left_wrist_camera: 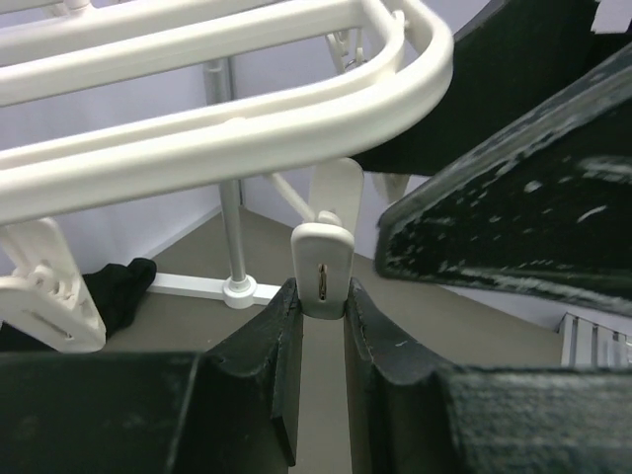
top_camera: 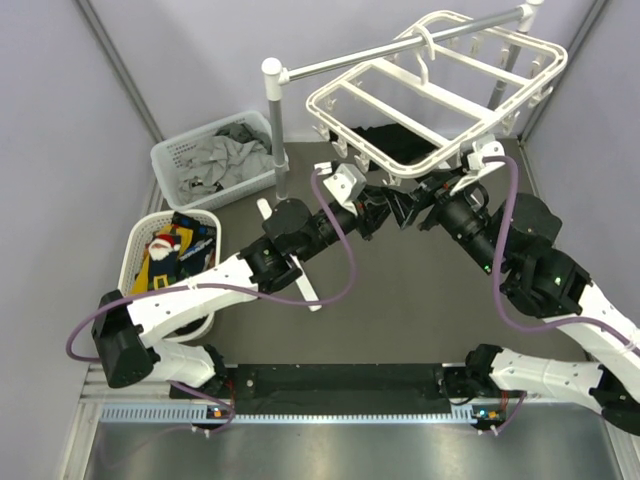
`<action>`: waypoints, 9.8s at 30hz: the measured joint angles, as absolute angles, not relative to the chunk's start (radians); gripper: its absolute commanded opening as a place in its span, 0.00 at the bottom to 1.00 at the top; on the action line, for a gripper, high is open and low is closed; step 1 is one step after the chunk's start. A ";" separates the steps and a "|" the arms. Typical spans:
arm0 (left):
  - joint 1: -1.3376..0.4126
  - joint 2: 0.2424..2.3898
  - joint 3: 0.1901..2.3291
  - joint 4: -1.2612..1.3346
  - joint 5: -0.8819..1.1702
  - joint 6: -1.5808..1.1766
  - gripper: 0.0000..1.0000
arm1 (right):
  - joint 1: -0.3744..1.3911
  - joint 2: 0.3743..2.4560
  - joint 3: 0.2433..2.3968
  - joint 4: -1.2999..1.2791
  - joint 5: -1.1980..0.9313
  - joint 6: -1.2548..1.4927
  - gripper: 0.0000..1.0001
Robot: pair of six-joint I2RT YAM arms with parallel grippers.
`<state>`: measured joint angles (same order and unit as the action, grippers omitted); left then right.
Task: Clip the socks to the hanger
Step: Open the clamp at the hanger, then pick up the sock from the bin, then clamp the sock onto the hanger, then open the clamp at the hanger.
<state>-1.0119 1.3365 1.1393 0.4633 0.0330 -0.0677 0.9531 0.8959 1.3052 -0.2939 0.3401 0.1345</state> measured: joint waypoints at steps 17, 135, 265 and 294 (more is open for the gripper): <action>-1.018 1.337 1.222 0.355 0.006 -0.076 0.00 | 0.953 0.934 1.303 -0.268 0.368 0.124 0.53; 0.267 1.133 1.171 -0.607 -0.060 -0.322 0.00 | 0.953 0.854 1.141 -0.179 0.414 0.112 0.05; -0.853 1.203 0.934 0.555 0.184 -0.403 0.72 | 0.953 0.845 1.152 -0.232 0.411 0.204 0.66; -0.857 1.361 1.047 0.645 -0.104 -0.036 0.69 | 0.953 0.812 1.152 -0.252 0.492 0.115 0.67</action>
